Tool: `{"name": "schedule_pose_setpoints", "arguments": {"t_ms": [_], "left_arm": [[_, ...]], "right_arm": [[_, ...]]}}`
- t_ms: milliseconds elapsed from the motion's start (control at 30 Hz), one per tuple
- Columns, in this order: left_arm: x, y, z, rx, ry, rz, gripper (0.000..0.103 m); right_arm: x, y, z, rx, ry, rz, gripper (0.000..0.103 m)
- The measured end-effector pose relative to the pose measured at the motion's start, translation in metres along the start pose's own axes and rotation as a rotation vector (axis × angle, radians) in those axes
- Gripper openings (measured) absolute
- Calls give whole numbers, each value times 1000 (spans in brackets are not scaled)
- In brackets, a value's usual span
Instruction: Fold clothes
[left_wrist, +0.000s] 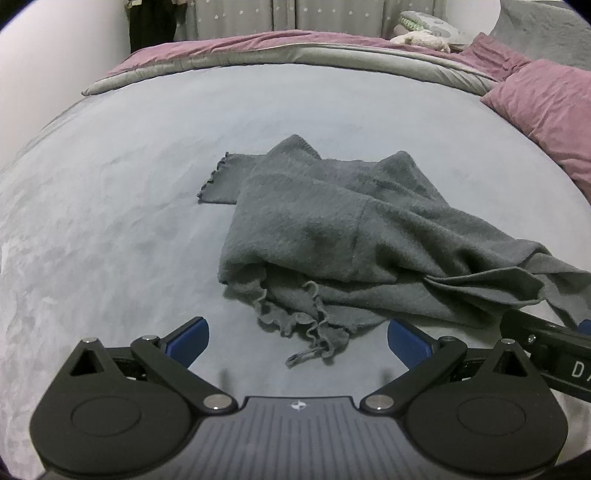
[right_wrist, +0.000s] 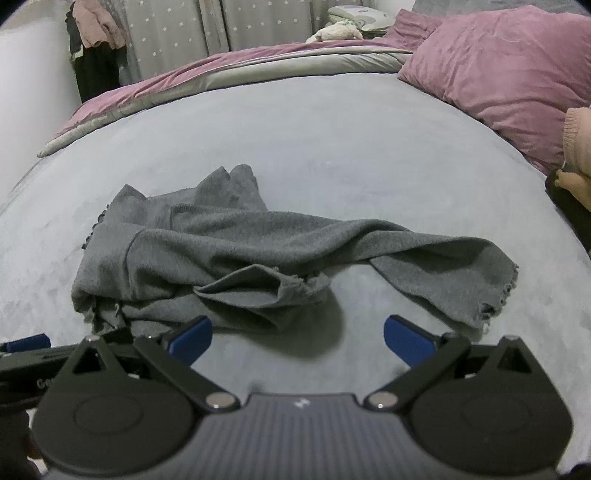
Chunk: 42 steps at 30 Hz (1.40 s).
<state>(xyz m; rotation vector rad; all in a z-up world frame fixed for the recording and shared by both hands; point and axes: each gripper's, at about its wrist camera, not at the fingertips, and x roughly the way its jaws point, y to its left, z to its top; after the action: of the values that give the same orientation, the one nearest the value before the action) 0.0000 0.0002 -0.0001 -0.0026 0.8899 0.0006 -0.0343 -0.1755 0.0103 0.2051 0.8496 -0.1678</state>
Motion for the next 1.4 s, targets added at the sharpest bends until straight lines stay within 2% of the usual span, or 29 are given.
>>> {"name": "schedule_pose_setpoints", "arguments": {"t_ms": [367,1400], "left_arm": [[2,9,-4,-15,-10,-15,103],[1,5,1,-12,0,8,103]], "right_arm": [[2,2,-3,-4,-3,-4,103],[3,0,-2,-7,10,-11,103]]}}
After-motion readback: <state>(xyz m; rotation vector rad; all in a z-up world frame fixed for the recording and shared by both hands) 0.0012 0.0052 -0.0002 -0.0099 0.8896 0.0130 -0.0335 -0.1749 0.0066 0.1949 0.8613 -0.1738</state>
